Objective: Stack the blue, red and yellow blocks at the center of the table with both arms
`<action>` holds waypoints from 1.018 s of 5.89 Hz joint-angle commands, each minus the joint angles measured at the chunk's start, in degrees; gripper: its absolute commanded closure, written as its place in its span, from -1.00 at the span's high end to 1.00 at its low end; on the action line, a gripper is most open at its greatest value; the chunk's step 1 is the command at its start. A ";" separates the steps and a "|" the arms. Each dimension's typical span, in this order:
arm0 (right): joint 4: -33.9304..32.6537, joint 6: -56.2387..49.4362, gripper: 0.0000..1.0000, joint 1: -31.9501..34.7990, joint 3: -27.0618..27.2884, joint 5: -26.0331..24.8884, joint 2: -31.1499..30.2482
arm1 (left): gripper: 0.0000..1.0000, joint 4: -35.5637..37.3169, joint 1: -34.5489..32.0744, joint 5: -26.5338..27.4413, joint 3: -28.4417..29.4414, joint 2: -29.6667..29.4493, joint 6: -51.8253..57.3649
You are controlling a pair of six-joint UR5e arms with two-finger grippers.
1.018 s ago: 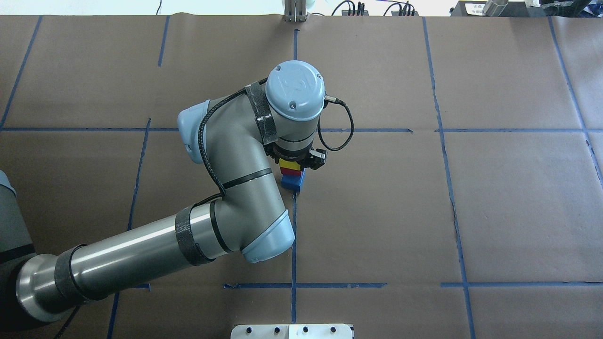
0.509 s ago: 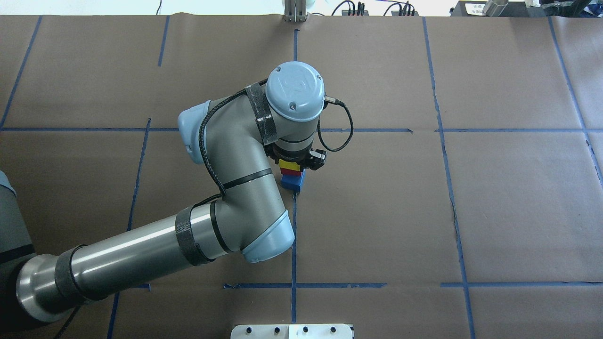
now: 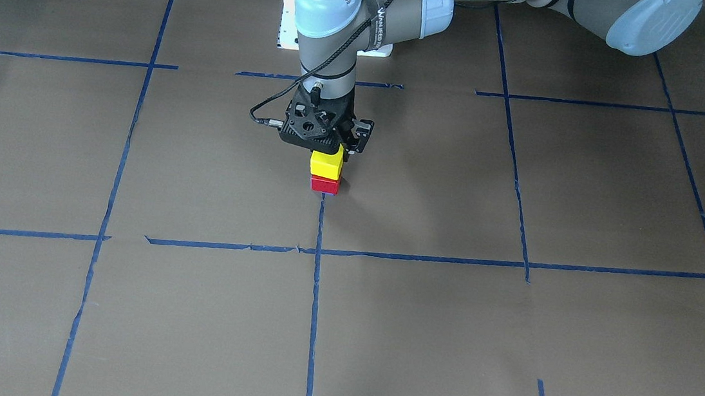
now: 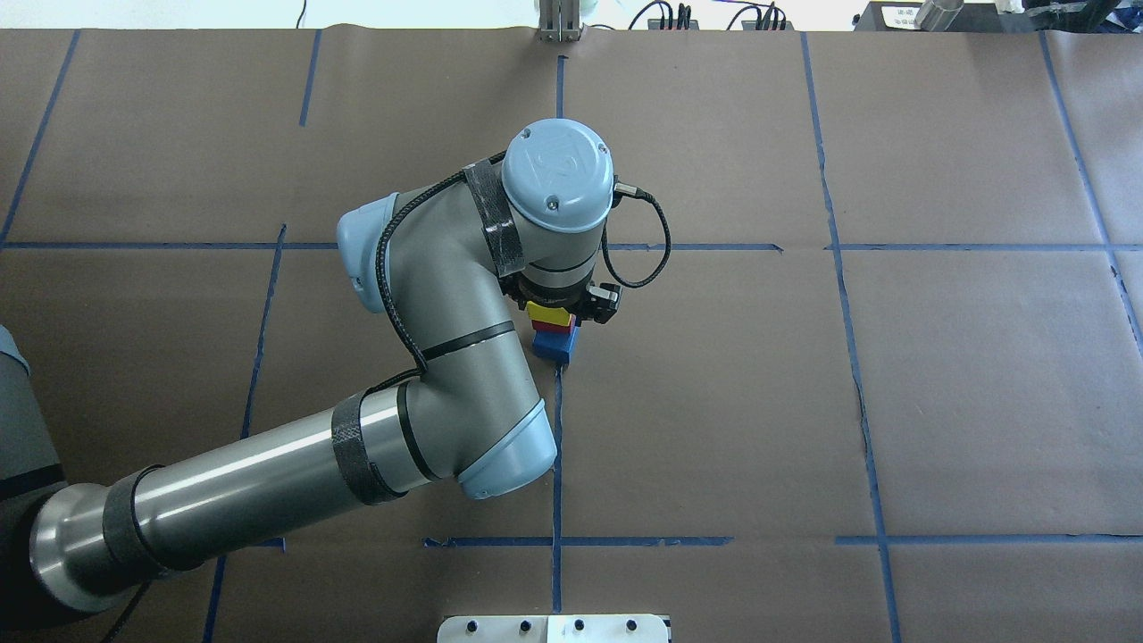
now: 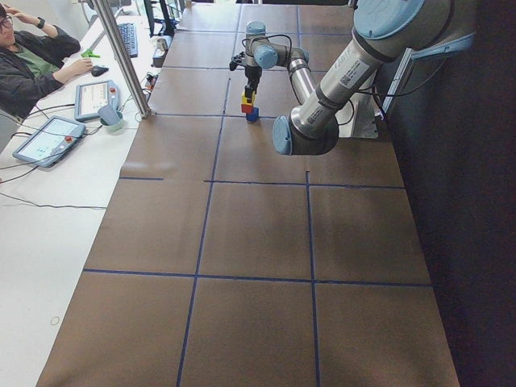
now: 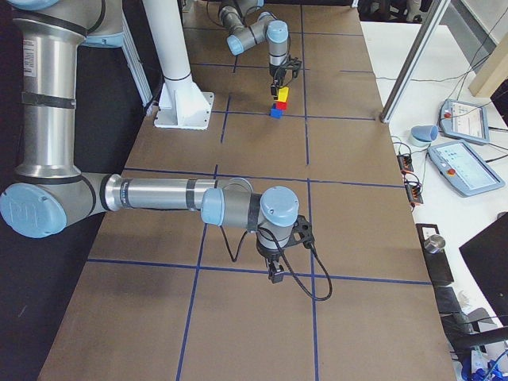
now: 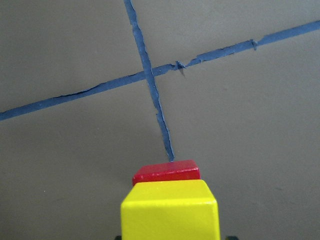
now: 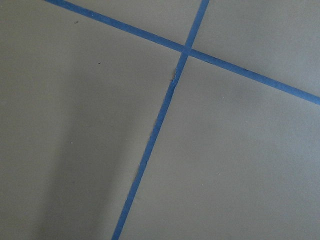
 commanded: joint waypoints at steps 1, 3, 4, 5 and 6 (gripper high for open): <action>0.00 0.00 1.00 0.06 0.00 0.00 0.00 | 1.00 -0.29 -0.34 -0.08 -1.08 0.12 0.09; 0.00 0.00 1.00 -0.03 0.00 0.00 0.00 | 1.00 0.33 -6.20 -6.28 -4.50 0.90 0.53; 0.00 0.00 1.00 0.06 -0.09 0.00 0.00 | 1.00 0.24 -8.85 -9.46 -10.17 7.26 2.10; -0.09 0.00 1.00 0.06 -0.18 -0.09 0.00 | 1.00 0.76 -12.79 -11.93 -14.84 15.06 8.64; 0.00 0.00 1.00 0.06 -0.26 0.00 0.00 | 0.99 0.77 -18.22 -13.78 -16.97 21.84 17.58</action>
